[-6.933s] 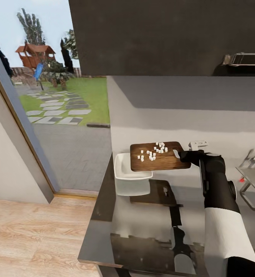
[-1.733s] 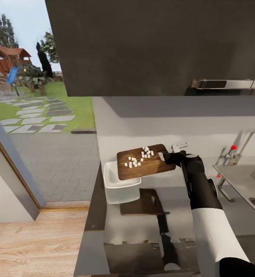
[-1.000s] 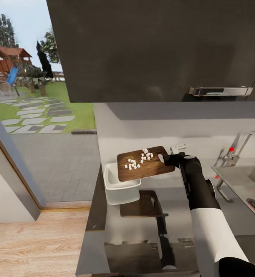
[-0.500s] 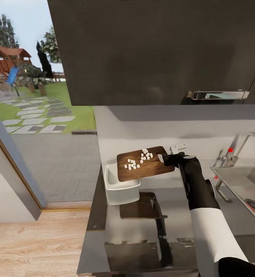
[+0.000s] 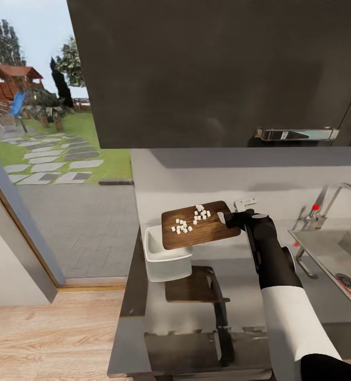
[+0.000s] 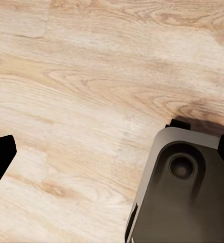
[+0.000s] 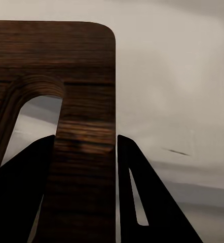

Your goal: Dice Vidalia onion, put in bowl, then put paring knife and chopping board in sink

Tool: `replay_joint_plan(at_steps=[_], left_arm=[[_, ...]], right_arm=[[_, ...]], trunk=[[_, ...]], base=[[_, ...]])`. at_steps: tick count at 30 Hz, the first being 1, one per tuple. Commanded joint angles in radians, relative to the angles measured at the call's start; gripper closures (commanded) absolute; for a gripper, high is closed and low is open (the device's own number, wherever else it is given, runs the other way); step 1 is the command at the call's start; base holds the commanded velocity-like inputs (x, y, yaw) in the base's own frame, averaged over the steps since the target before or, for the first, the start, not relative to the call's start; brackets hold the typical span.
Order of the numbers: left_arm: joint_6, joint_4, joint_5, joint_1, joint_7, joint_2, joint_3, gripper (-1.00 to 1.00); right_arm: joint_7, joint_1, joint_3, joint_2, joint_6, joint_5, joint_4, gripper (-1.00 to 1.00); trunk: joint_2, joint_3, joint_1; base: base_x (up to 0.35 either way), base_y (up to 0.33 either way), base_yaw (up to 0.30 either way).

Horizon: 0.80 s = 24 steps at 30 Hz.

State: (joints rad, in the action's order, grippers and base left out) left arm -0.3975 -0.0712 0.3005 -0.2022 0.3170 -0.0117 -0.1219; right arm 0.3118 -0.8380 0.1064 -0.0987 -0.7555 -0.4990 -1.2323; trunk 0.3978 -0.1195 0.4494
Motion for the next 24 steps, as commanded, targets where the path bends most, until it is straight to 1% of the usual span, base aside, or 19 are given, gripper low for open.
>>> replay_joint_plan(at_steps=[1, 19, 20, 24], left_arm=[[-0.006, -0.004, 0.006, -0.002, 0.002, -0.001, -0.008, -1.00], [-0.005, -0.004, 0.006, -0.002, 0.002, -0.001, -0.009, -1.00], [-0.005, -0.004, 0.006, -0.002, 0.001, -0.001, -0.009, -1.00], [-0.006, -0.004, 0.006, -0.002, 0.001, -0.001, -0.010, -1.00]], right_arm=[[0.010, -0.001, 0.002, -0.001, -0.002, -0.010, -0.001, 1.00], [0.009, -0.001, 0.002, -0.001, -0.002, -0.010, -0.001, 1.00], [0.009, -0.001, 0.002, -0.003, -0.002, -0.010, -0.001, 1.00], [0.009, -0.001, 0.002, -0.029, -0.002, -0.011, -0.001, 1.00]], trunk=[[0.002, -0.002, 0.001], [0.002, -0.002, 0.001], [0.002, -0.002, 0.001], [0.002, -0.002, 0.001]], base=[[0.000, 0.000, 0.000], [0.000, 0.000, 0.000], [0.000, 0.000, 0.000], [0.000, 0.000, 0.000]])
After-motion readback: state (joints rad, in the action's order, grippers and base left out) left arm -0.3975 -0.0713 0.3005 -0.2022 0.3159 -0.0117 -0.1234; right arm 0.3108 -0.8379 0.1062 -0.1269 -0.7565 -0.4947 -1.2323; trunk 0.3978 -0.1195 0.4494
